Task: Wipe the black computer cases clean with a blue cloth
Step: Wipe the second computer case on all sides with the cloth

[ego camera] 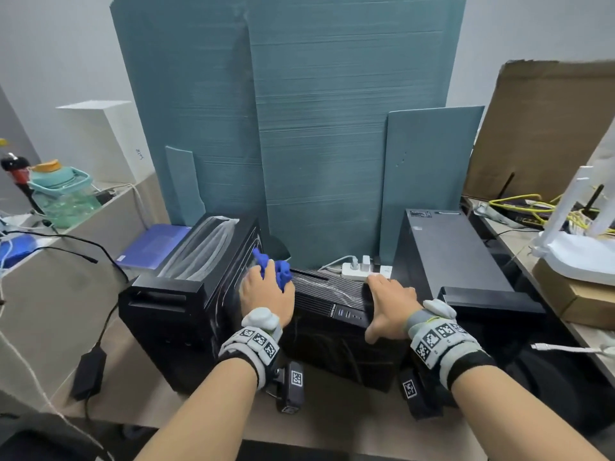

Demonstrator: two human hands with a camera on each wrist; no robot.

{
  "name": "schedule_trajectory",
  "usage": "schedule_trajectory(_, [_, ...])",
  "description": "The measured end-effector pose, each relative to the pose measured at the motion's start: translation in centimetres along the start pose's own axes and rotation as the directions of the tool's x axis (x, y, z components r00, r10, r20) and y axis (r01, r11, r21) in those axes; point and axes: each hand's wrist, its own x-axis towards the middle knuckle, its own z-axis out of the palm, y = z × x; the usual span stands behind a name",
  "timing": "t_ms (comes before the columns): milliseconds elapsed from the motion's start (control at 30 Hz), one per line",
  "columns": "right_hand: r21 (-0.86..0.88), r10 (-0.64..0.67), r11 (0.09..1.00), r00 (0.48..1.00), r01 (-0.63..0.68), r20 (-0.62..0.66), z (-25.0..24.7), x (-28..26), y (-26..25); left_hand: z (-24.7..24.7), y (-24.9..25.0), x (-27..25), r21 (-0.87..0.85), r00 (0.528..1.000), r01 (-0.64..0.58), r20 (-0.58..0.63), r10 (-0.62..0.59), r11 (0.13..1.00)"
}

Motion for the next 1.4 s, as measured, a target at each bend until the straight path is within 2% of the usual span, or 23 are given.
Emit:
schedule_trajectory(67, [0.012, -0.019, 1.0, 0.999, 0.019, 0.028, 0.1, -0.1, 0.1, 0.8, 1.0, -0.9, 0.083, 0.986, -0.165, 0.019, 0.164, 0.983])
schedule_trajectory(100, [0.007, -0.018, 1.0, 0.999, 0.018, 0.026, 0.1, 0.0, 0.3, 1.2, 2.1, -1.4, 0.068, 0.967, -0.254, 0.039, 0.252, 0.965])
schedule_trajectory(200, [-0.044, -0.028, 0.999, 1.0, 0.028, 0.003, 0.4, 0.2, 0.4, 2.2, 6.2, -3.2, -0.074, 0.855, -0.504, 0.101, 0.51, 0.86])
schedule_trajectory(300, [-0.047, -0.053, 0.998, 0.998, 0.051, -0.045, 0.6, 0.0, 0.8, 2.7, 8.6, -3.9, -0.142, 0.77, -0.612, 0.116, 0.627, 0.778])
schedule_trajectory(367, [-0.04, -0.062, 0.997, 0.995, 0.059, -0.075, 0.7, -0.1, 1.2, 3.2, 7.8, -2.9, -0.104, 0.715, -0.684, 0.103, 0.691, 0.722])
schedule_trajectory(400, [-0.04, -0.066, 0.997, 0.994, 0.063, -0.084, 0.8, -0.1, 1.2, 3.4, 6.6, -1.8, -0.062, 0.713, -0.691, 0.101, 0.694, 0.72])
schedule_trajectory(433, [-0.036, -0.067, 0.997, 0.994, 0.064, -0.088, 0.9, -0.1, 1.2, 3.4, 5.1, -0.5, -0.015, 0.743, -0.664, 0.104, 0.661, 0.748])
schedule_trajectory(467, [-0.03, -0.066, 0.998, 0.994, 0.063, -0.09, 1.0, -0.1, 1.3, 3.2, 3.4, 0.8, 0.028, 0.797, -0.6, 0.105, 0.594, 0.8])
schedule_trajectory(533, [-0.022, -0.078, 0.997, 0.992, 0.076, -0.103, 1.1, -0.1, 1.3, 2.3, -0.5, 3.4, 0.103, 0.913, -0.403, 0.111, 0.392, 0.91])
schedule_trajectory(567, [-0.022, -0.077, 0.997, 0.991, 0.075, -0.105, 1.2, -0.1, 1.4, 2.1, -2.0, 4.4, 0.118, 0.948, -0.306, 0.126, 0.291, 0.945])
schedule_trajectory(633, [-0.032, -0.076, 0.997, 0.991, 0.072, -0.114, 1.2, 0.0, 1.3, 1.6, -3.8, 5.8, 0.152, 0.98, -0.156, 0.148, 0.134, 0.976])
schedule_trajectory(733, [-0.05, -0.076, 0.996, 0.991, 0.071, -0.113, 1.3, 0.1, 1.3, 1.7, -2.9, 5.4, 0.202, 0.992, -0.044, 0.125, 0.019, 0.978])
schedule_trajectory(833, [-0.077, -0.075, 0.995, 0.991, 0.067, -0.108, 1.4, 0.3, 1.1, 1.4, -1.1, 3.5, 0.249, 0.992, -0.122, 0.073, 0.107, 0.961])
schedule_trajectory(900, [-0.095, -0.067, 0.994, 0.992, 0.057, -0.107, 1.4, 0.4, 1.2, 1.5, 0.9, 2.0, 0.248, 0.971, -0.23, 0.122, 0.205, 0.941])
schedule_trajectory(1000, [-0.108, -0.061, 0.993, 0.992, 0.049, -0.11, 1.4, 0.7, 0.9, 2.3, 4.1, -1.5, 0.12, 0.91, -0.385, 0.216, 0.354, 0.915])
schedule_trajectory(1067, [-0.109, -0.06, 0.993, 0.99, 0.047, -0.124, 1.5, 0.7, 0.7, 2.6, 5.4, -3.4, 0.013, 0.842, -0.507, 0.224, 0.491, 0.862])
schedule_trajectory(1133, [-0.106, -0.056, 0.994, 0.989, 0.042, -0.137, 1.6, 0.5, 0.8, 2.3, 5.1, -3.4, -0.008, 0.776, -0.597, 0.247, 0.58, 0.802])
schedule_trajectory(1167, [-0.102, -0.047, 0.994, 0.988, 0.032, -0.148, 1.5, 0.4, 0.9, 2.1, 4.3, -2.7, 0.018, 0.769, -0.613, 0.244, 0.591, 0.79])
schedule_trajectory(1200, [-0.1, -0.027, 0.995, 0.987, 0.011, -0.159, 1.5, 0.1, 1.1, 2.0, 3.3, -1.9, 0.062, 0.787, -0.595, 0.244, 0.566, 0.801])
schedule_trajectory(1233, [-0.099, -0.002, 0.995, 0.986, -0.015, -0.169, 1.5, 0.0, 1.2, 1.7, 2.0, -0.8, 0.114, 0.827, -0.542, 0.245, 0.505, 0.832])
schedule_trajectory(1300, [-0.077, 0.05, 0.995, 0.979, -0.066, -0.198, 1.8, -0.5, 1.4, 1.3, -0.4, 1.0, 0.158, 0.911, -0.381, 0.23, 0.341, 0.911])
schedule_trajectory(1367, [-0.008, 0.102, 0.994, 0.968, -0.107, -0.227, 2.4, -1.1, 1.8, 1.4, -1.1, 1.2, 0.11, 0.949, -0.268, 0.2, 0.243, 0.957])
schedule_trajectory(1400, [0.036, 0.12, 0.993, 0.965, -0.115, -0.232, 2.8, -1.2, 1.8, 1.5, -0.8, 0.9, 0.089, 0.956, -0.254, 0.173, 0.236, 0.963])
